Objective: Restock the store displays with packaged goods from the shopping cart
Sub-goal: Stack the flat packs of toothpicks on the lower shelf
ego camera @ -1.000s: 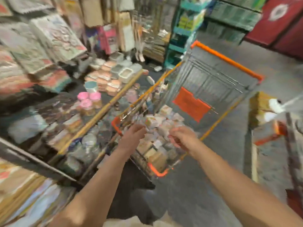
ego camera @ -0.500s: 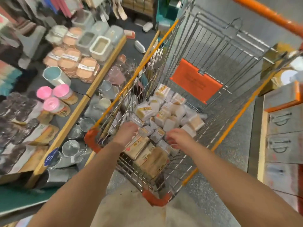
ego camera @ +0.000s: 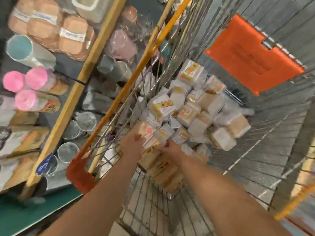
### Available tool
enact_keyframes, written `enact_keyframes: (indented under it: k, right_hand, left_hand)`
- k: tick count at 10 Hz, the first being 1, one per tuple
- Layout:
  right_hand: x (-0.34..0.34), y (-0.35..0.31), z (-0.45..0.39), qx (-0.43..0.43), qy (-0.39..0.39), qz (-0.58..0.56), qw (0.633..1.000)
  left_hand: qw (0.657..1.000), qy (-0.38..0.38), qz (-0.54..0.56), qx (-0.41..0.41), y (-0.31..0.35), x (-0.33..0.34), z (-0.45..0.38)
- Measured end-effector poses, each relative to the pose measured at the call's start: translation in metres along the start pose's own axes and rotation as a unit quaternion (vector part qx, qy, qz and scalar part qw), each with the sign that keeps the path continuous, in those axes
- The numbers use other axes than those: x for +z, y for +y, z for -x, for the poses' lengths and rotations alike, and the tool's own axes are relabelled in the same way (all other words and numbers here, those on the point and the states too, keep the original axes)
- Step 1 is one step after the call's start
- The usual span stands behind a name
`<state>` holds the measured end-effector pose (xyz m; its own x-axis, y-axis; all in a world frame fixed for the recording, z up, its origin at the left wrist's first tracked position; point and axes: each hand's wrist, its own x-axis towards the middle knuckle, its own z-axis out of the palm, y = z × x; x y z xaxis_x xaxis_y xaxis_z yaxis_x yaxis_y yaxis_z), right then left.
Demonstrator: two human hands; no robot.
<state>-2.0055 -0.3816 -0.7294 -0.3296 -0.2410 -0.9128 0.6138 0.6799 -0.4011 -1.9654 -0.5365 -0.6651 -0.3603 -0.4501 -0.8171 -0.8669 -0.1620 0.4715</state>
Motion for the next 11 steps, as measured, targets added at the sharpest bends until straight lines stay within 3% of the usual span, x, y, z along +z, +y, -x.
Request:
enact_keyframes:
  k: [1,3,4,5,6,7,8,9,10,11]
  right_hand:
    - [0.013,0.007,-0.008,0.016,0.039,-0.066,0.997]
    - [0.034,0.018,-0.002,0.035,0.029,-0.144,0.989]
    - [0.021,0.020,0.009,-0.014,0.056,-0.184,0.981]
    - [-0.009,0.016,0.016,-0.020,0.051,-0.268,0.962]
    - [-0.033,0.008,0.021,-0.062,0.000,-0.292,0.954]
    - [-0.042,0.001,0.025,-0.056,-0.024,-0.309,0.949]
    - [-0.049,0.008,0.028,0.031,0.055,-0.349,0.935]
    - [-0.047,0.035,0.034,0.085,0.120,-0.168,0.975]
    - [-0.038,0.066,0.030,0.020,0.109,0.021,0.994]
    - [-0.045,0.073,0.022,0.003,0.068,0.192,0.979]
  left_hand:
    - [0.999,0.013,-0.011,-0.039,-0.004,0.000,-0.001]
    - [1.000,0.002,0.003,-0.003,-0.012,0.008,-0.009]
    - [0.999,0.003,-0.029,0.038,-0.009,0.010,-0.007]
    - [0.995,-0.077,-0.045,0.050,-0.011,0.012,-0.004]
    - [0.981,-0.188,-0.047,0.019,-0.010,0.018,-0.001]
    - [0.970,-0.238,-0.042,-0.002,-0.010,0.023,0.000]
    - [0.987,-0.158,-0.013,0.003,-0.008,0.018,0.005]
    - [0.995,-0.089,-0.044,-0.020,-0.011,0.010,-0.001]
    - [0.995,-0.084,-0.017,-0.045,-0.021,0.009,-0.015]
    - [0.995,-0.093,0.019,-0.039,-0.027,0.010,-0.015]
